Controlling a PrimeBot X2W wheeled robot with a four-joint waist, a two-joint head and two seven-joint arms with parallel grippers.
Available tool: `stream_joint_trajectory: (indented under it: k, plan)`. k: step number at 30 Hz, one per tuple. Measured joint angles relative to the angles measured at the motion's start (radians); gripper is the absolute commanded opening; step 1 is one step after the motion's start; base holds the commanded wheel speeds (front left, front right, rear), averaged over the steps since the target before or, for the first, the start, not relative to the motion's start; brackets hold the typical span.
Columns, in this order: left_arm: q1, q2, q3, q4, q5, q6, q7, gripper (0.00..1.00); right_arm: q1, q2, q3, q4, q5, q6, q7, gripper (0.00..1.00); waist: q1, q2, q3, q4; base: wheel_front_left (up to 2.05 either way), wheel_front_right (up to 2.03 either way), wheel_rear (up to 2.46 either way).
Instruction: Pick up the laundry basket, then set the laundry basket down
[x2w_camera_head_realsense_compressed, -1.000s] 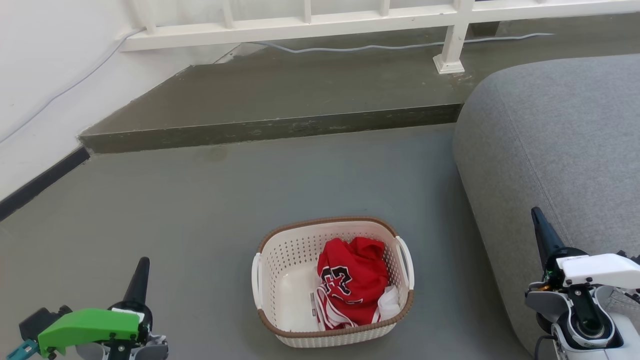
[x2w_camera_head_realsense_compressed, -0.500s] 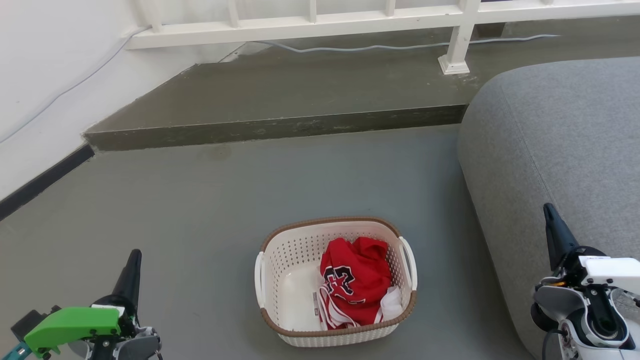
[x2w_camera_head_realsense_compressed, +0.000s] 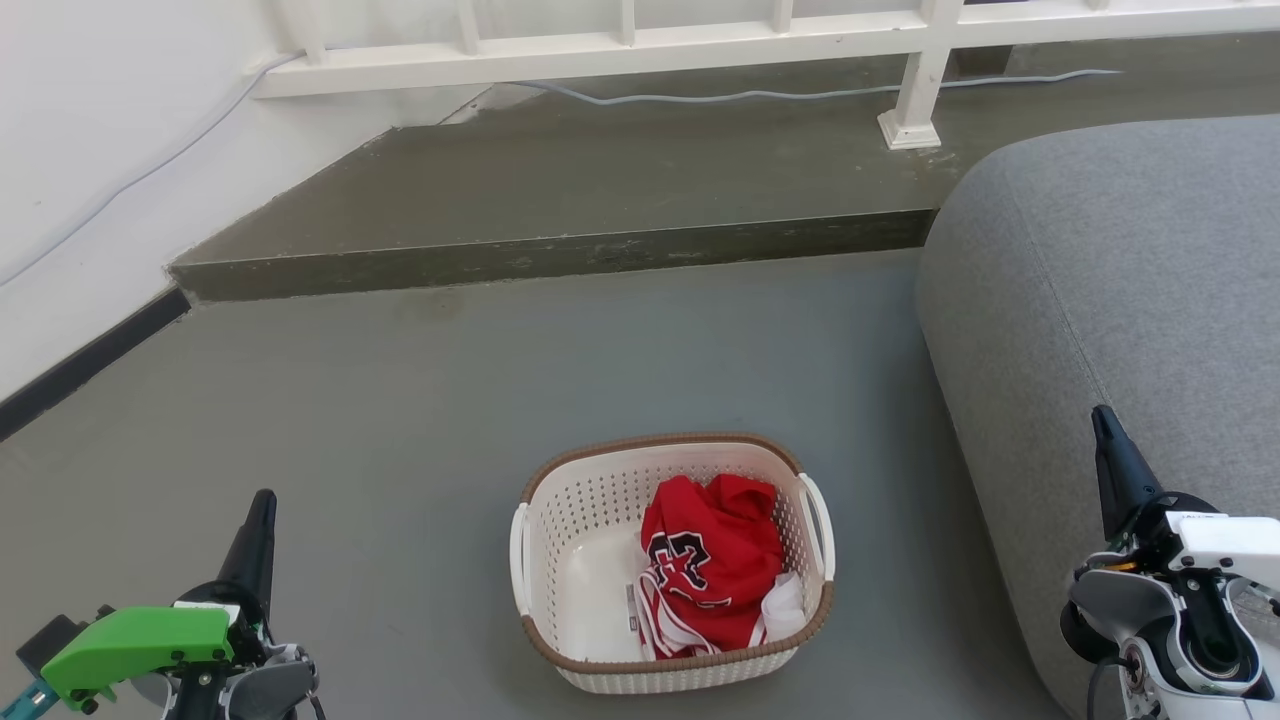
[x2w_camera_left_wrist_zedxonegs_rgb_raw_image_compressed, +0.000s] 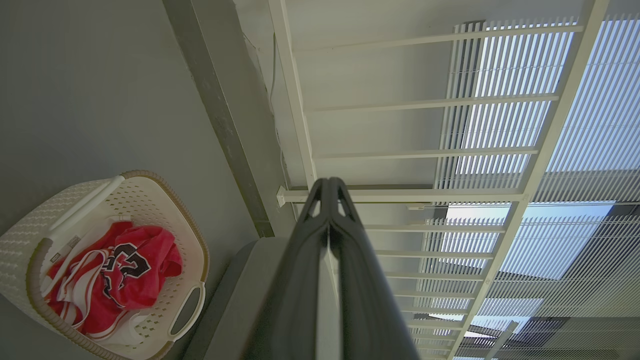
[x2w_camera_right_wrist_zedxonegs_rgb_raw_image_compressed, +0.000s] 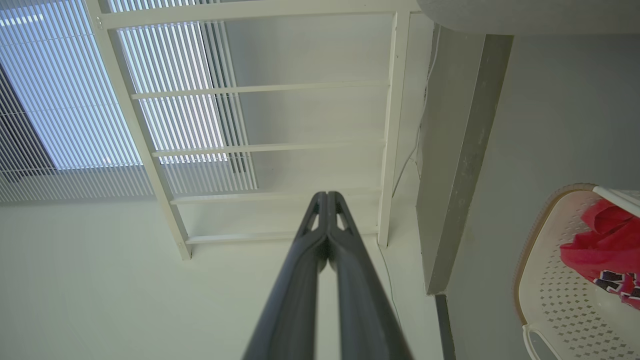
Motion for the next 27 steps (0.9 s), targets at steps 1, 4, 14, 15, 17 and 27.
stream_joint_trajectory:
  k: [1,4,14,15,17,27]
  plan:
    - [0.0,0.0,0.0,0.0,0.0,0.0,0.0,0.0,0.0,0.0,0.0,0.0,0.0,0.0,0.0,0.0,0.0,0.0,0.0,0.0,0.0,0.0,0.0]
    - [0.0,0.0,0.0,0.001,0.0,0.0,0.0,0.0,0.0,0.0,0.0,0.0,0.0,0.0,0.0,0.0,0.0,0.0,0.0,0.0,0.0,0.0,0.0]
    - [-0.001,0.0,0.001,0.004,0.0,0.0,0.0,0.0,-0.002,0.0,-0.001,0.0,0.0,0.0,0.003,0.0,0.0,0.0,0.0,0.0,0.0,0.0,0.0]
    - [-0.001,0.0,0.001,0.004,0.0,0.0,0.0,0.0,-0.002,0.0,-0.001,0.0,0.0,0.0,0.003,0.0,0.0,0.0,0.0,0.0,0.0,0.0,0.0]
    - [-0.001,0.0,0.001,0.004,0.0,0.0,0.0,0.0,-0.002,0.0,-0.001,0.0,0.0,0.0,0.003,0.0,0.0,0.0,0.0,0.0,0.0,0.0,0.0]
    - [-0.001,0.0,0.002,0.005,0.0,0.0,0.0,0.0,-0.003,0.0,-0.001,0.0,0.0,0.0,0.003,0.0,0.0,0.0,0.0,0.0,0.0,0.0,0.0]
